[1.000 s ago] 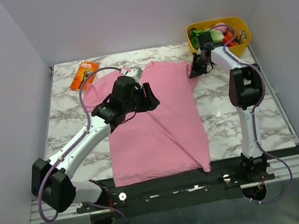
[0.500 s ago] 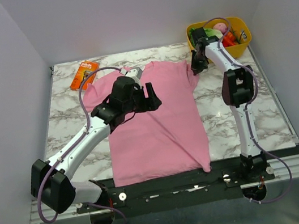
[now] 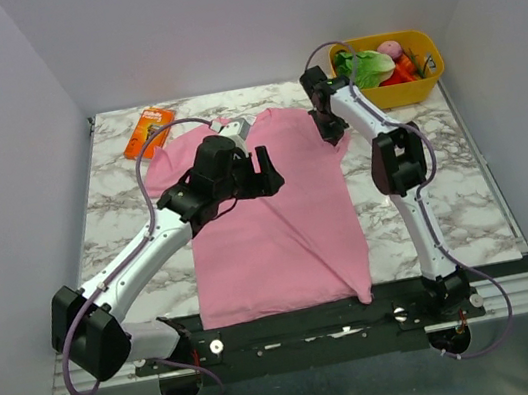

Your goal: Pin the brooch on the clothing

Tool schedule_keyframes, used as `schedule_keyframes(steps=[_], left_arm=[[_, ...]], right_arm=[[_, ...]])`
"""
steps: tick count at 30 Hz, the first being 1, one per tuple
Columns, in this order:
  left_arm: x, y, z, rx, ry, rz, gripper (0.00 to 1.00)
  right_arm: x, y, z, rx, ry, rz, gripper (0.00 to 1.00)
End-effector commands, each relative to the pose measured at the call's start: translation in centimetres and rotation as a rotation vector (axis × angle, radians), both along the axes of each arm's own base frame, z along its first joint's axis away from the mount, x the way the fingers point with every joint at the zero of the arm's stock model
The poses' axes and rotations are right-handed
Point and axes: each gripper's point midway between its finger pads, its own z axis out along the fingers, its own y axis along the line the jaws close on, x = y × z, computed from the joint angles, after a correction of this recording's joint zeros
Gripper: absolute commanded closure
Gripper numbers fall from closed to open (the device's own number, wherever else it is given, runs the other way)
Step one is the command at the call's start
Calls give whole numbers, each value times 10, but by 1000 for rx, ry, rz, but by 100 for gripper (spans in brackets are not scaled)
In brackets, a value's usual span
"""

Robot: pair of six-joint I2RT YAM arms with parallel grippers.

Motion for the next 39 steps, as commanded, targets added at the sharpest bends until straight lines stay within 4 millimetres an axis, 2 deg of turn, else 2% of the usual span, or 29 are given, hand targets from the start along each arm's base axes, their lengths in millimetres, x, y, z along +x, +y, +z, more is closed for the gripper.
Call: schedule_keyframes(steps=[1,5,11,27,35,39], left_arm=[[-5,6,5,8,-14,-14,18],[-8,9,10,10,-26,-14,18],[-9,14,12,14,-33,-2,18],[-8,17,11,29,-35,13,18],[-6,16,9,38,-35,10,18],[-4,17,8,46,-37,17,18]], right_arm=[[-17,-6,-8,-166,74,107,89],[-25,-3,-11,-195,110,122,85],[-41,-10,-12,-235,184,141,84],[-56,-28,-7,-199,198,-46,97],[-72,-36,-8,-176,222,-105,99],[-74,-41,-3,-188,203,-137,99]])
